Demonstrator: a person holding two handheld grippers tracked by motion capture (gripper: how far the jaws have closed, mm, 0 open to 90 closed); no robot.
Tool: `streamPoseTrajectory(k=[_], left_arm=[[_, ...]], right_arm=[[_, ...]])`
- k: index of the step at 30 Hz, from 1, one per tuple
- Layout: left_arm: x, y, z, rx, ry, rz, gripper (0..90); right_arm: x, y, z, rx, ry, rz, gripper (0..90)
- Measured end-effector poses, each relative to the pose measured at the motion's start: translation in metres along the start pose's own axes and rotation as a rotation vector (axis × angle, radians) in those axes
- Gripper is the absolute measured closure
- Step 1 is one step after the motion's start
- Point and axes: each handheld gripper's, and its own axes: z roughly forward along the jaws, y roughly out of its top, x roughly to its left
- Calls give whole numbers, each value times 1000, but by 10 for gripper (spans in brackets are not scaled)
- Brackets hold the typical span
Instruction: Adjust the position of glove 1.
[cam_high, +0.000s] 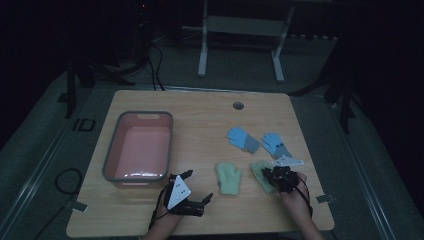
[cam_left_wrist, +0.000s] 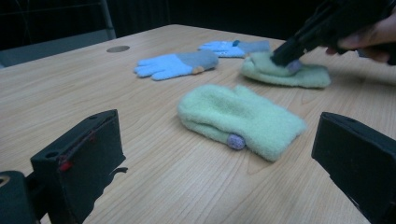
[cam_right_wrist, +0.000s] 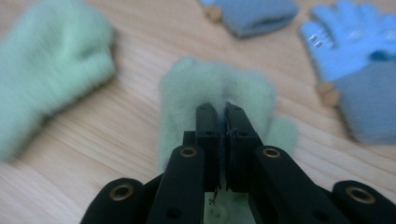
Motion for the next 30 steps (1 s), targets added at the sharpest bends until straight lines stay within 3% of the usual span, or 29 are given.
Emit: streamPoseTrajectory(k=[4,7,13,21,27,30], left_arm=[[0,0,0,2,-2,1,22],[0,0,0,2,-2,4,22],[0,0,0,-1,-4,4,22],[-1,0,0,4,-10,8,22],[-1,0,0,6,-11,6,22],[-1,0,0,6,-12,7,22]], right_arm=[[5,14,-21,-45,-62,89,862],[13,23,-34,-68,-116,121,862],[29,31,-38,-93,-228,135,865],[34,15,-25,-43,-238,220,864],[35,4,0,13,-204,263,858],[34,0,10,32,-174,283,812]])
